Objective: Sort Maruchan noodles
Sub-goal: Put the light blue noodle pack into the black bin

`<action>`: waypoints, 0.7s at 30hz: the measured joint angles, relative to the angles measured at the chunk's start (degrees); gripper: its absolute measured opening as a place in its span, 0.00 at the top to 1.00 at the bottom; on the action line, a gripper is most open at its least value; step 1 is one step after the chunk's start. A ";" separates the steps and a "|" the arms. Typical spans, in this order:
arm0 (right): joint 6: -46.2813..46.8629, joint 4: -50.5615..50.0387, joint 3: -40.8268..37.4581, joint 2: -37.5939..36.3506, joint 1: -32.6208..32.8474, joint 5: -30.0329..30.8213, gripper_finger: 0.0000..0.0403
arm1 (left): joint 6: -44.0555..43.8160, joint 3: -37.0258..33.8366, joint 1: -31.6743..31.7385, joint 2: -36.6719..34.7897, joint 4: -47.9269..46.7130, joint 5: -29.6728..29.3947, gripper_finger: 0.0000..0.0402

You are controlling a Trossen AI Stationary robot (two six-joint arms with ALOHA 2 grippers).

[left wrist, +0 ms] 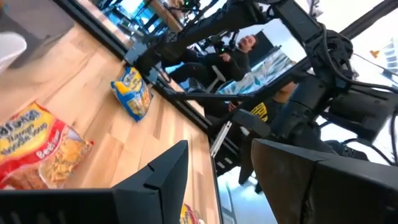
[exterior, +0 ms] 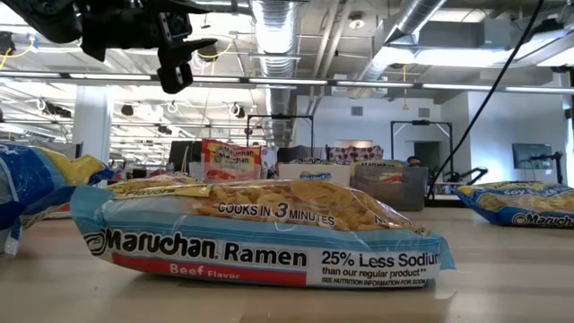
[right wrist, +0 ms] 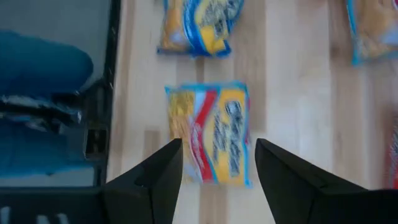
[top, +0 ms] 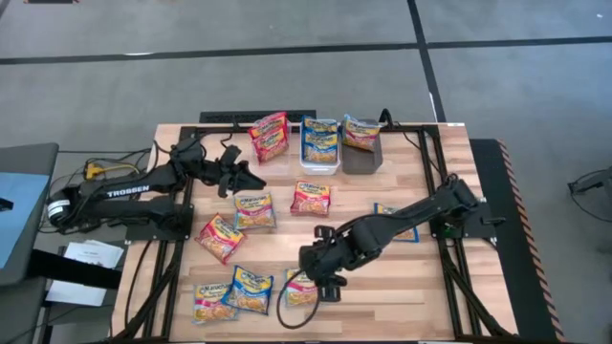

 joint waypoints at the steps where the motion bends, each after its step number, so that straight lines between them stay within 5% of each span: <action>1: 0.01 0.39 0.01 0.19 -0.02 -0.17 0.44 | -0.01 0.00 -0.49 0.00 -0.36 -0.38 0.59; 21: -0.75 4.70 -0.02 2.31 -1.38 -1.16 0.44 | 0.69 2.42 -3.95 -0.98 -2.00 -7.43 0.59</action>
